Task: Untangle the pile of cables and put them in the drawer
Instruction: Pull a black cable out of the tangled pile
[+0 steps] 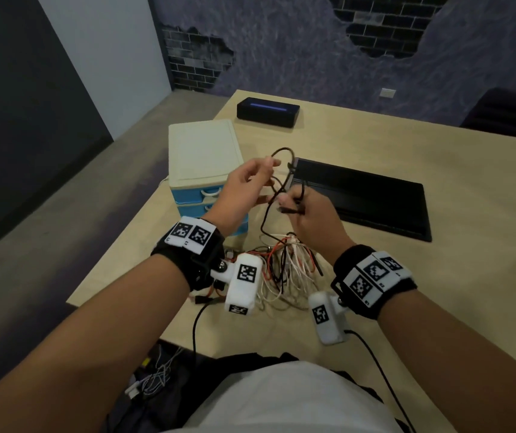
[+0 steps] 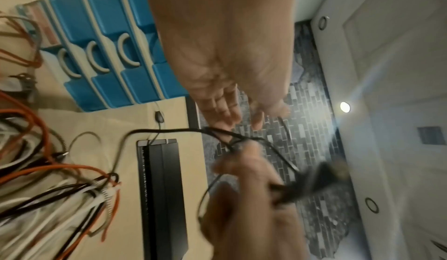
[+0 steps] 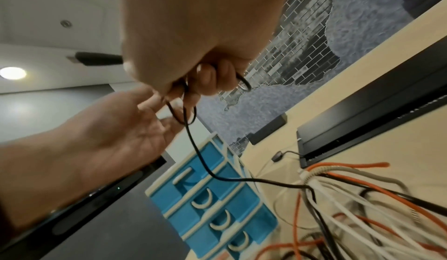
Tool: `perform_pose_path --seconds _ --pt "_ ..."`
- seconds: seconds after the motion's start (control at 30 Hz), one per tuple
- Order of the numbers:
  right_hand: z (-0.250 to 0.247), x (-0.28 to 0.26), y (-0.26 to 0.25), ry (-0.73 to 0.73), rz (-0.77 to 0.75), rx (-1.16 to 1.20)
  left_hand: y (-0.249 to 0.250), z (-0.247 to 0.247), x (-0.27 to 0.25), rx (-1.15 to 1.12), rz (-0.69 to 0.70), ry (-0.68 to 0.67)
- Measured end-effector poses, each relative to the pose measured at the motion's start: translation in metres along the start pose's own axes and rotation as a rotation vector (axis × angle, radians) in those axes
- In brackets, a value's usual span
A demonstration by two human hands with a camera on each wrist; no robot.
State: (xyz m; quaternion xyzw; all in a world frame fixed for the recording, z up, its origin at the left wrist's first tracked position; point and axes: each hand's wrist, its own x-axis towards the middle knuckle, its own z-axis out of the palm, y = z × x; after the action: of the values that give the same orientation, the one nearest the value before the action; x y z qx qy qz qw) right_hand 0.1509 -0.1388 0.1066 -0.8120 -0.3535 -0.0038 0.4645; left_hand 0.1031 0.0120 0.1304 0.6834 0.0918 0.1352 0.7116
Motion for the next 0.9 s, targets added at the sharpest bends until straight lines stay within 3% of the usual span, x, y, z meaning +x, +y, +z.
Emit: perform_pose_path --seconds 0.07,0.23,0.33,0.4,0.53,0.67,0.77,0.9 --pt "-0.006 0.006 0.002 0.039 -0.022 -0.004 -0.004 -0.001 -0.006 0.001 -0.078 -0.084" --pt "-0.026 0.015 0.002 0.195 0.024 0.162 -0.038 0.002 -0.030 0.437 -0.240 -0.368" --pt "-0.031 0.015 0.003 0.173 0.044 0.144 -0.052 0.011 -0.032 0.620 -0.166 -0.504" --pt "-0.030 0.011 0.007 0.139 0.051 0.098 -0.052 0.022 -0.026 0.612 -0.116 -0.401" --pt "-0.029 0.003 0.012 0.160 0.061 0.102 -0.053 0.037 -0.009 0.704 -0.087 -0.028" --pt "-0.033 0.001 0.009 0.154 0.053 0.079 -0.065 0.034 0.003 0.913 -0.213 -0.012" --pt "-0.037 -0.001 0.007 0.115 0.070 0.016 -0.063 0.034 0.011 0.692 -0.212 -0.100" --pt "-0.044 -0.006 0.020 0.063 0.170 -0.137 -0.033 0.034 0.022 0.380 -0.170 -0.010"
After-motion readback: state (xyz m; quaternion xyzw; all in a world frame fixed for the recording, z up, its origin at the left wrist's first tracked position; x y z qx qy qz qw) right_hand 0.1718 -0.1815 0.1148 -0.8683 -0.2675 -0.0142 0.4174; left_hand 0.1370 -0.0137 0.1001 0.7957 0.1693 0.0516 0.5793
